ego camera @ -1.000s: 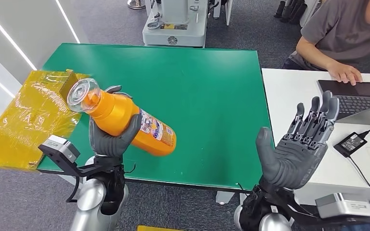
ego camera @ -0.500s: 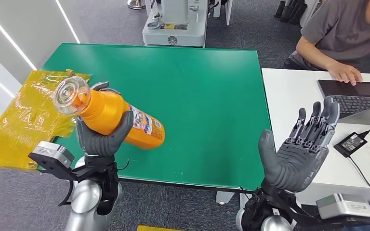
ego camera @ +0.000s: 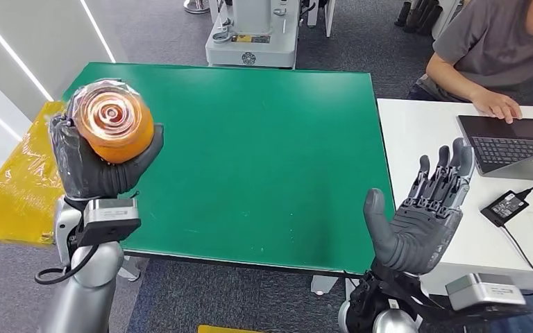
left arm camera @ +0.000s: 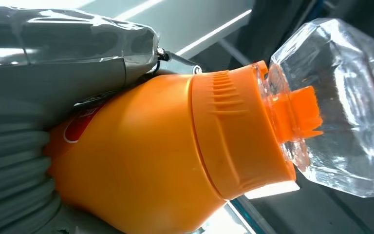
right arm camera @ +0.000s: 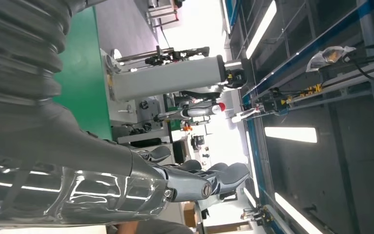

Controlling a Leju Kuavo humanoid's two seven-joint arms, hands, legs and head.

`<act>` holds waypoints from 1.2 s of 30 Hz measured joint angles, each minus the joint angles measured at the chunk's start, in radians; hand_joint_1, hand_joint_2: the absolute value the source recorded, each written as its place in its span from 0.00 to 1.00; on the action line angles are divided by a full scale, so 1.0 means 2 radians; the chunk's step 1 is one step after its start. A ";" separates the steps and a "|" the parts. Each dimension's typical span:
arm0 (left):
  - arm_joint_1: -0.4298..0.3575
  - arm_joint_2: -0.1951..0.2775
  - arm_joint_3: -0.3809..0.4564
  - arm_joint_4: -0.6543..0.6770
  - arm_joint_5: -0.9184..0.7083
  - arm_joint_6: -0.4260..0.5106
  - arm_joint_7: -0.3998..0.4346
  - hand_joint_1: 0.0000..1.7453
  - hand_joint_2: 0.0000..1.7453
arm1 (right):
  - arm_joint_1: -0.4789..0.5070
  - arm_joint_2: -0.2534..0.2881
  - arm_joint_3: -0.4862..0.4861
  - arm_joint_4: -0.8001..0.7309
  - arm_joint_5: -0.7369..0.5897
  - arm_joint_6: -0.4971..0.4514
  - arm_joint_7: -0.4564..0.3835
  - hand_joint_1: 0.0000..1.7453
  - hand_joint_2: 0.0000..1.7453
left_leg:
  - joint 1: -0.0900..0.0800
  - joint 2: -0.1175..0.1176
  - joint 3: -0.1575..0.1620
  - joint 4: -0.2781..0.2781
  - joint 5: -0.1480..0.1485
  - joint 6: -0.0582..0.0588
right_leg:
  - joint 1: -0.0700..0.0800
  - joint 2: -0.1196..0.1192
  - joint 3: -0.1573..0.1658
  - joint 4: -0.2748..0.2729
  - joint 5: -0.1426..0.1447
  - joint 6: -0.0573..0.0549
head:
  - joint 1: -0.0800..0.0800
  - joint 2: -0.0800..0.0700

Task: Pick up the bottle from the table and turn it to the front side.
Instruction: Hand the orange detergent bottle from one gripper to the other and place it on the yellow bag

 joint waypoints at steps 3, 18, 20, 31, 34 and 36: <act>-0.034 0.017 -0.008 0.033 -0.022 -0.033 0.014 1.00 1.00 | 0.000 -0.001 0.000 0.003 0.000 0.006 0.000 0.00 1.00 | 0.000 0.000 0.000 0.000 0.000 0.000 | 0.000 0.000 0.000 0.000 0.000 0.000 | 0.000 0.000; -0.136 0.032 -0.114 0.283 -0.141 -0.026 0.015 1.00 1.00 | 0.006 -0.005 0.000 0.010 0.003 0.020 0.000 0.00 1.00 | 0.000 0.001 0.000 0.000 0.000 0.000 | 0.000 0.002 0.000 0.000 0.000 0.000 | 0.000 0.000; -0.140 0.032 -0.131 0.306 -0.181 0.008 0.033 1.00 1.00 | 0.007 -0.005 0.000 0.011 0.001 0.023 0.000 0.00 1.00 | 0.000 0.001 0.000 0.000 0.000 0.000 | 0.000 0.002 -0.001 0.000 0.000 0.000 | 0.000 0.000; -0.156 0.054 -0.170 0.400 -0.269 0.071 0.105 1.00 1.00 | 0.007 -0.007 0.001 0.020 -0.004 0.027 0.000 0.00 1.00 | 0.000 0.001 0.000 0.000 0.000 0.000 | 0.000 0.002 -0.001 0.000 0.000 0.000 | 0.000 0.000; -0.160 0.064 -0.170 0.416 -0.276 0.075 0.115 1.00 1.00 | 0.008 -0.007 0.001 0.020 -0.005 0.027 0.000 0.00 1.00 | 0.000 0.002 0.000 0.000 0.000 0.000 | 0.000 0.002 -0.001 0.000 0.000 0.000 | 0.000 0.000; -0.162 0.071 -0.170 0.425 -0.285 0.079 0.122 1.00 1.00 | 0.008 -0.007 0.001 0.020 -0.006 0.027 0.000 0.00 1.00 | 0.000 0.002 0.000 0.000 0.000 0.000 | 0.000 0.002 -0.001 0.000 0.000 0.000 | 0.000 0.000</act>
